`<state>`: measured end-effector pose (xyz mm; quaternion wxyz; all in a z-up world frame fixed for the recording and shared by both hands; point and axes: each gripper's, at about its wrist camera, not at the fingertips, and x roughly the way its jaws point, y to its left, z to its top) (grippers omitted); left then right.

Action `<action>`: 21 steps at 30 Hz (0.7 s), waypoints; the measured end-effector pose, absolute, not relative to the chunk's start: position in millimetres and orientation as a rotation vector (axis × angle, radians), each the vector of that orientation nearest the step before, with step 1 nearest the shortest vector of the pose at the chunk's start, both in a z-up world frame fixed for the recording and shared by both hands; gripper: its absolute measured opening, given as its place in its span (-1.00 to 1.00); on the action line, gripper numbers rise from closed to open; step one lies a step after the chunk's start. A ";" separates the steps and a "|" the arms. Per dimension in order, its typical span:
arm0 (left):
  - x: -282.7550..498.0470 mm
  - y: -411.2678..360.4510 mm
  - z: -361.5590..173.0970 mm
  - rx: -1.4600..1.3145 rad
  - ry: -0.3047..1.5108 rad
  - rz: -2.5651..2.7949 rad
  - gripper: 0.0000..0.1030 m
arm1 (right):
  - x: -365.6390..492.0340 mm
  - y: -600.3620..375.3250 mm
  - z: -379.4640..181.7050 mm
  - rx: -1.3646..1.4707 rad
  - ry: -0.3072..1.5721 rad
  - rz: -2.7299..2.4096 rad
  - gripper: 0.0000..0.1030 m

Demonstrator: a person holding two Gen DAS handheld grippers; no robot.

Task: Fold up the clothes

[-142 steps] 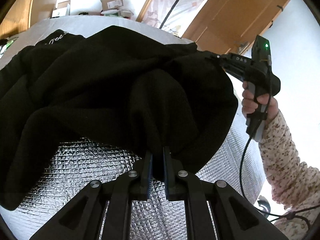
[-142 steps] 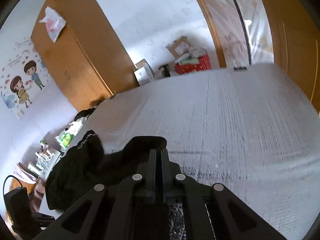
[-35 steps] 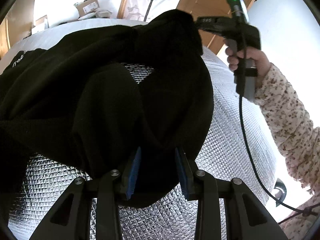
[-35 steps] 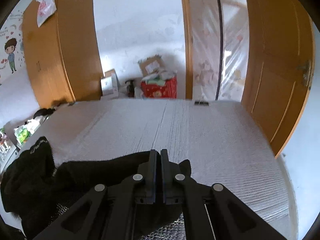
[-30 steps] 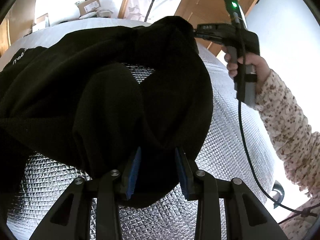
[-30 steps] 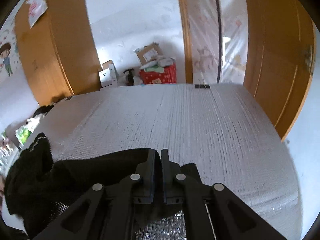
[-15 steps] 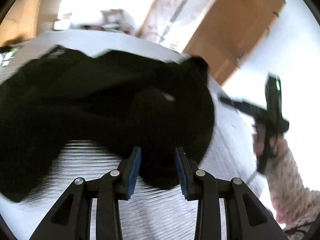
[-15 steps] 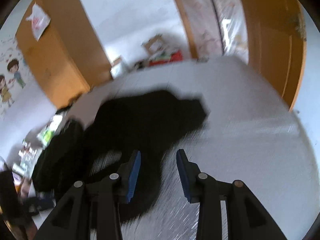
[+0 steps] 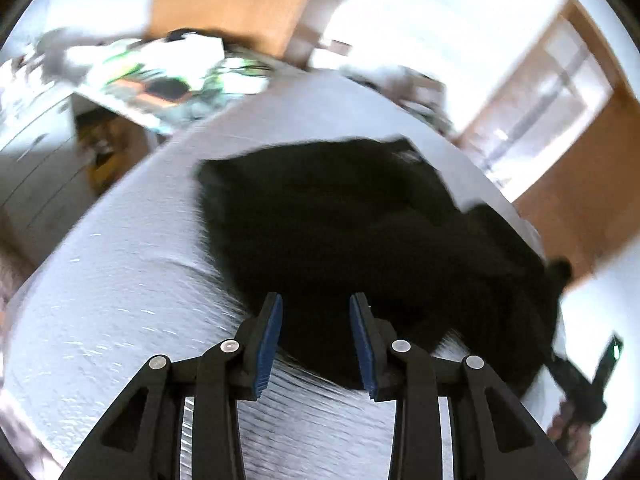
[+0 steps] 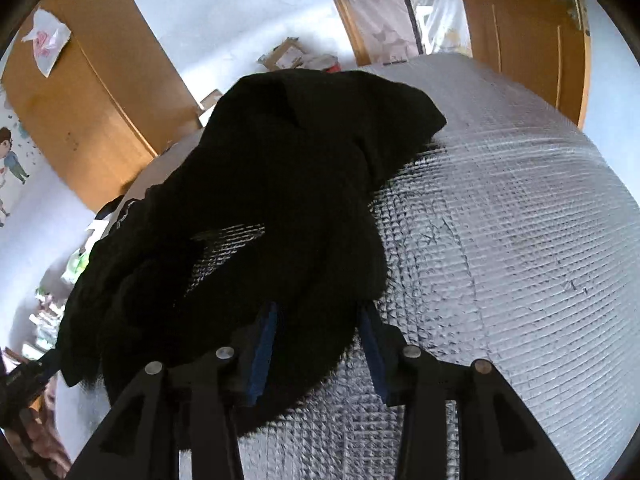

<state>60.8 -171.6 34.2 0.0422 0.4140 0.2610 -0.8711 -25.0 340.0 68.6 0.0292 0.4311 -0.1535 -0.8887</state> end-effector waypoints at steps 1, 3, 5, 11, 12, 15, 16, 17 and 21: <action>56.9 -177.5 32.0 1.261 0.821 -2.652 -0.30 | -24.6 335.9 68.6 1.332 -0.443 -2.759 -0.41; 45.6 -185.2 27.3 1.271 0.843 -2.613 -0.30 | -23.8 329.4 67.5 1.344 -0.384 -2.779 -0.74; 39.2 -191.3 26.7 1.270 0.859 -2.608 -0.30 | -21.4 329.2 67.7 1.346 -0.384 -2.782 -0.90; 24.4 -198.3 23.1 1.271 0.860 -2.580 -0.30 | -9.4 351.3 79.5 1.302 -0.424 -2.861 -0.91; 23.3 -197.0 22.9 1.277 0.846 -2.580 -0.30 | -6.8 356.5 81.6 1.296 -0.427 -2.880 -0.91; 24.5 -194.7 20.9 1.277 0.849 -2.578 -0.30 | 2.0 373.4 86.2 1.295 -0.428 -2.940 -0.91; 25.1 -194.0 20.4 1.276 0.852 -2.577 -0.30 | 4.1 378.5 87.0 1.300 -0.434 -2.956 -0.91; 25.7 -193.6 20.1 1.276 0.853 -2.577 -0.30 | 5.6 384.5 88.2 1.303 -0.439 -2.979 -0.91; 27.0 -191.6 18.6 1.286 0.840 -2.576 -0.30 | 8.0 411.8 96.1 1.303 -0.496 -3.078 -0.91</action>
